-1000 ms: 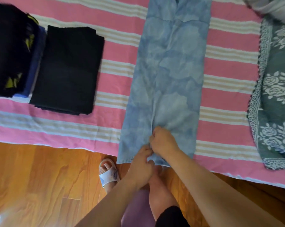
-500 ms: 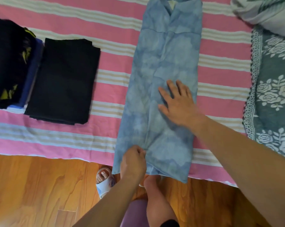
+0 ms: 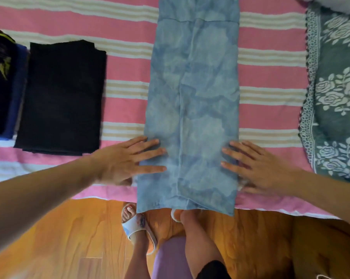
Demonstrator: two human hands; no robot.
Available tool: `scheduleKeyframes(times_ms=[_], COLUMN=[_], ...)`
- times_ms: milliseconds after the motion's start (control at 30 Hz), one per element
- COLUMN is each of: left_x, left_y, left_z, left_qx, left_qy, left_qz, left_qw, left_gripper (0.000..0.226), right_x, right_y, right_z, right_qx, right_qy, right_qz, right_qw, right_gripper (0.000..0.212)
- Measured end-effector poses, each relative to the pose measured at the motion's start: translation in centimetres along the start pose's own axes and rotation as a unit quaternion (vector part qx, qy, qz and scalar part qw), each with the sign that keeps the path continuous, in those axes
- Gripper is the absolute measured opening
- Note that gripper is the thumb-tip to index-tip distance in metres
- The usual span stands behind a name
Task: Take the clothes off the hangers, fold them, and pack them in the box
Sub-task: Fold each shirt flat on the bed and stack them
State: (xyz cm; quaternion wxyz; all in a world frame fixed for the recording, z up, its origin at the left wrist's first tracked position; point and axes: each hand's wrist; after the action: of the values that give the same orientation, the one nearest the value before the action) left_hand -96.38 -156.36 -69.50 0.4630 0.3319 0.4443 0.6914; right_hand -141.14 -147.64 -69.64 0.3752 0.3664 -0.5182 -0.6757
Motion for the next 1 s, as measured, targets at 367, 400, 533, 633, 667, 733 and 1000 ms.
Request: scheduleKeyframes(times_ms=[367,400,533,633,667,733,1000], left_x=[0.8,0.5,-0.3,0.7,1.2,2.0,-0.5], left_y=[-1.7,-1.5,-1.5,-1.6,-1.7,-0.4,3.6], left_z=[-1.5,-1.6,-2.8,-2.0,-1.8,-1.9,-7.7], left_qx=[0.085,0.085,0.059,0.053,0.051,0.006,0.07], left_qy=[0.043,0.046,0.014,-0.034,-0.042,0.026,0.548], left_qz=[0.029,0.031,0.052,0.1,0.129,0.288,0.767], left_qw=[0.995,0.995,0.997,0.993,0.989,0.957,0.328], left_gripper=[0.078,0.077,0.069,0.057,0.054,0.049,0.049], right_x=[0.8,0.8,1.3,1.2,1.1,0.9,4.5], right_y=[-3.6,-3.7,-3.6,-2.4,-2.0,-0.7,2.4], right_z=[-2.2,-2.1,-2.1,-1.5,-1.2,-1.1,-6.3], right_qx=[0.096,0.086,0.05,0.055,0.046,0.026,0.18], right_qy=[-0.039,-0.034,-0.021,0.005,-0.006,-0.121,-0.511], right_qz=[-0.099,-0.096,-0.093,-0.162,-0.203,-0.361,-0.651], right_qw=[0.99,0.991,0.994,0.985,0.978,0.924,0.532], right_gripper=[0.06,0.059,0.061,0.058,0.057,0.044,0.034])
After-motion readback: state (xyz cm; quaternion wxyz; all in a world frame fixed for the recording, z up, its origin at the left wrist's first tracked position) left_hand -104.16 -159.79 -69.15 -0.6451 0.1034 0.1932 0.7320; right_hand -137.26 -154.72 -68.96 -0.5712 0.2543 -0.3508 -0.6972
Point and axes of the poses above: each hand's wrist, its own z-axis away from the middle knuckle, its own y-axis out of the back of the hand, x = y × z, and after that the axes turned 9 degrees about y, right-handed
